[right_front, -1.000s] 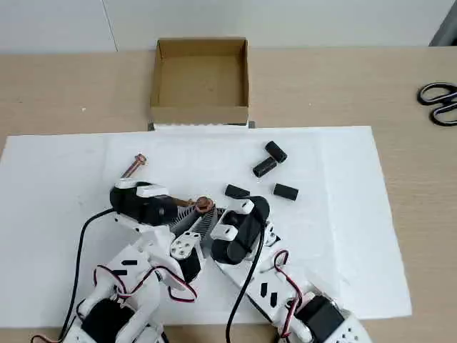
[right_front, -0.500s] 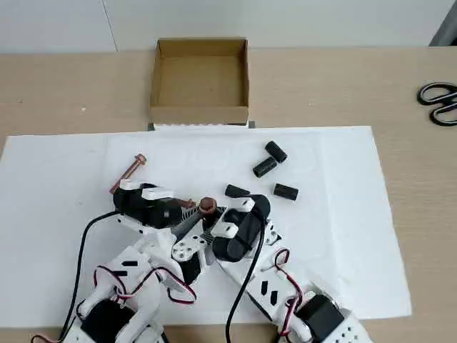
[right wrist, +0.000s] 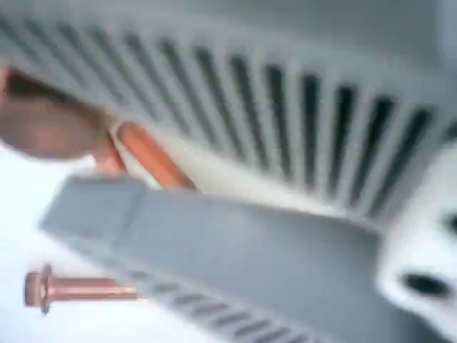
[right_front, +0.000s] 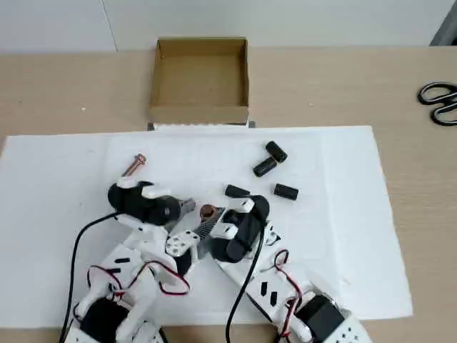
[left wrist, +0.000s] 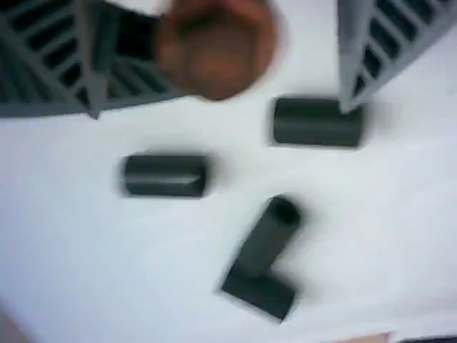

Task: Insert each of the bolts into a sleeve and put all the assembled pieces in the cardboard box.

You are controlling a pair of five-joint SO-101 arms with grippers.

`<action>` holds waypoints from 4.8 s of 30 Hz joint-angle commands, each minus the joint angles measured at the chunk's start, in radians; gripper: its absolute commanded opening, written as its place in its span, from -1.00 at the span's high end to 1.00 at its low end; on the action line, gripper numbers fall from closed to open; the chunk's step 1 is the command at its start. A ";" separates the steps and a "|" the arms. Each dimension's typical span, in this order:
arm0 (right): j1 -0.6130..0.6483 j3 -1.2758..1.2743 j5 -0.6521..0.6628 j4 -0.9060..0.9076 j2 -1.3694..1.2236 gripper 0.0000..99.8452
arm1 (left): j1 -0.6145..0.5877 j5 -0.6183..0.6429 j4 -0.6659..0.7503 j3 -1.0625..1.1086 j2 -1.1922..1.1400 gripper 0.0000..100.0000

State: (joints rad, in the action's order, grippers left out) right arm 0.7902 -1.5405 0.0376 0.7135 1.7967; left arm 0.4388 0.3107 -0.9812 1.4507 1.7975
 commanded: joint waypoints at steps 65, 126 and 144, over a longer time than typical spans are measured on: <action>-0.453 1.832 -0.203 -0.050 -1.962 1.00 | -0.445 -0.040 -0.020 0.193 0.011 0.99; -0.403 2.990 -0.034 1.035 -2.621 0.54 | -0.445 -0.037 -0.021 0.193 0.011 0.99; -0.335 2.064 0.408 1.024 -2.094 0.54 | -0.445 -0.037 -0.021 0.193 0.011 0.99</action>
State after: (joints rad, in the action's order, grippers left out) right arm 0.4496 0.5754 0.3767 1.7261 -0.3636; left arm -0.0046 0.2754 -1.0319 1.6487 1.7975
